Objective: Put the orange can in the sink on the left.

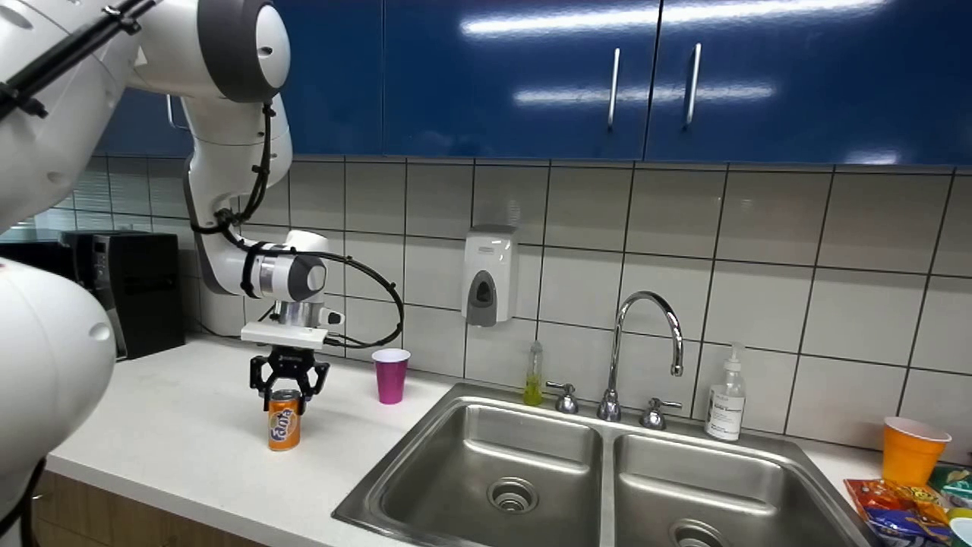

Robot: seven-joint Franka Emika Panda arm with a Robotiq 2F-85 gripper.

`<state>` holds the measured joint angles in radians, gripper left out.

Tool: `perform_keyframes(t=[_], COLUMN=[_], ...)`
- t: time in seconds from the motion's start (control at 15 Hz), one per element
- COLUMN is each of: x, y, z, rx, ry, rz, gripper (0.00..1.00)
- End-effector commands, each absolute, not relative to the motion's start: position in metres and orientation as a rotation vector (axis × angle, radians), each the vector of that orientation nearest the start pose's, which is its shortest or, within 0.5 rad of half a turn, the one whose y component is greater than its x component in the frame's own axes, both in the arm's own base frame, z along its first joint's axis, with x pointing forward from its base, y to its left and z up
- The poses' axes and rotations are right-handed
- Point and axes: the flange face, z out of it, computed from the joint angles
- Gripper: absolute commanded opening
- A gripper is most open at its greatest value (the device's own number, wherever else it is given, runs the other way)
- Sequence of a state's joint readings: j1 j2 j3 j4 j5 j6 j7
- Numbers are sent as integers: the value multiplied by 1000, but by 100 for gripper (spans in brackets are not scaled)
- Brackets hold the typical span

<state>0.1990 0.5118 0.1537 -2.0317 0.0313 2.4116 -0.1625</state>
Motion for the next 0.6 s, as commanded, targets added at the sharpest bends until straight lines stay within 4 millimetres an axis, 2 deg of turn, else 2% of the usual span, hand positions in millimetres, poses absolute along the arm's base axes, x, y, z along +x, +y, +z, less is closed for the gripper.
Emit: perform_keyframes(t=[0.0,0.53], x=[553,550], y=[202,203], z=[185,207], rx=[-2995,-3006], ry=[-696,-669], rz=[194,177], gripper=[39,39])
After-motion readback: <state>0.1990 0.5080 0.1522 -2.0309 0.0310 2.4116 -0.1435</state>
